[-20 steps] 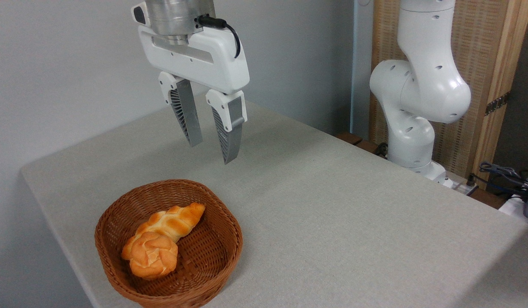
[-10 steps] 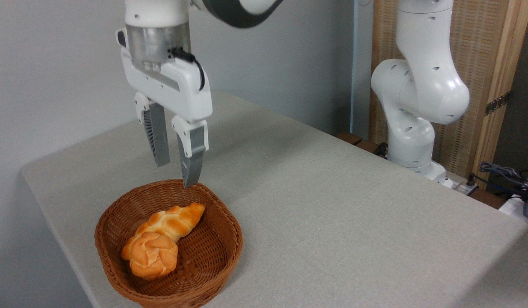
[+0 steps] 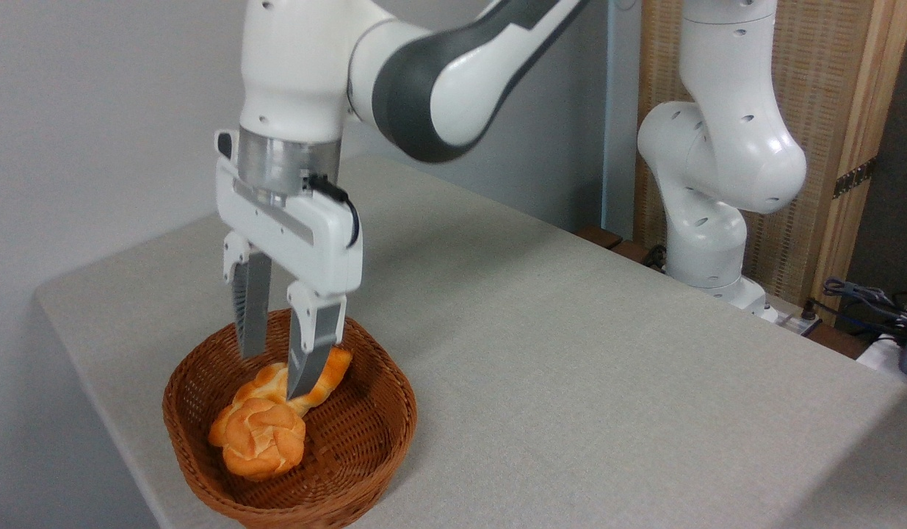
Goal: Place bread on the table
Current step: 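Lower the gripper into the basket around the round orange bun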
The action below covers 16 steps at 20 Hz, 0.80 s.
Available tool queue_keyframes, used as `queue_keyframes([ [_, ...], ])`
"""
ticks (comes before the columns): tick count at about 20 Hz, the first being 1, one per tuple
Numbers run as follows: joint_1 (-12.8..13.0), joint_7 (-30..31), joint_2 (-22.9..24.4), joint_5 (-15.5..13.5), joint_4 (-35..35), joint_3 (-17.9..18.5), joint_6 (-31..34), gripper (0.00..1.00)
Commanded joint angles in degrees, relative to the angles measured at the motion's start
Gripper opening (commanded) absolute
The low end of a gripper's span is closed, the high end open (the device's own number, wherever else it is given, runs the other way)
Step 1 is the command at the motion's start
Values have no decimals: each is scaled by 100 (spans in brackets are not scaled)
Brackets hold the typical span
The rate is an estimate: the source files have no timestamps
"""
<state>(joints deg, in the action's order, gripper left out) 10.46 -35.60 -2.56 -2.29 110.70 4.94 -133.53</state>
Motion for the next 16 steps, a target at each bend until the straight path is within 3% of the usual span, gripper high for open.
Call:
queue_keyframes([
  [1,9,-88,-332,-8,13,191,-726,100],
  [6,18,-88,-684,-8,13,86,-919,100],
  [9,18,-53,-781,-122,4,16,-955,100],
  [12,18,-52,-790,-447,4,7,-955,100],
  [14,18,-52,-790,-448,4,-55,-955,100],
  [15,18,-79,-798,-448,4,-55,-964,97],
  [16,18,-79,-799,-457,4,-55,-964,84],
])
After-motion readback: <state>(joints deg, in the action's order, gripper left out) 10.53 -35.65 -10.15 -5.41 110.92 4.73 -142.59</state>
